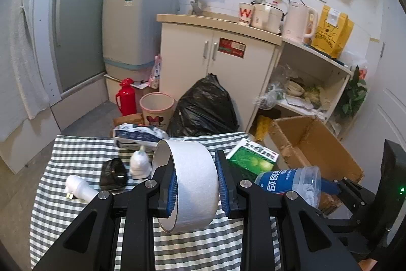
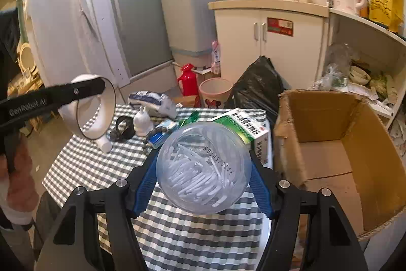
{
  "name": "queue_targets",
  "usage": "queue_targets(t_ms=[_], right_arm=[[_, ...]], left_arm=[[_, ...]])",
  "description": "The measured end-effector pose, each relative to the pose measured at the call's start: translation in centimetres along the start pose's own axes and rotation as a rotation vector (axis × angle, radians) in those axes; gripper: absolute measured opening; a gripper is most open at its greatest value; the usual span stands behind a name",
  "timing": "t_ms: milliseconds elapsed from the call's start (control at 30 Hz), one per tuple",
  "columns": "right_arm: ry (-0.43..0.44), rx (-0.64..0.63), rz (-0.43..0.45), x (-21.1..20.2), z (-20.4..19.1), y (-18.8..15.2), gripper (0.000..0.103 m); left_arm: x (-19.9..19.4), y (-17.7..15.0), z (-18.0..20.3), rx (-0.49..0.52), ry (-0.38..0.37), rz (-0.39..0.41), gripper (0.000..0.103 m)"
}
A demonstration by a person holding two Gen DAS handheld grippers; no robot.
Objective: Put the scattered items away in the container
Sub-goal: 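Carry the tape roll and floss jar with both grippers over the cardboard box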
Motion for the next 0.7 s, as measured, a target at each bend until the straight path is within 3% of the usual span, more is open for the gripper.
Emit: queue_targets(t_ms=[700], right_arm=[[-0.113, 0.02, 0.054, -4.7, 5.0, 1.9, 0.067]], left_arm=[[2.3, 0.8, 7.0, 0.064, -0.122, -0.02, 0.027]])
Point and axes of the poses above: each gripper's, at about its wrist camera, not at the fingertips, and x roughly the way its jaws point, z to its right, y to its top, the point moved 4 cm from there along x, roughly the way its jaws point, and after that the axes turned 10 degrees about z, right-handed, at the moved point
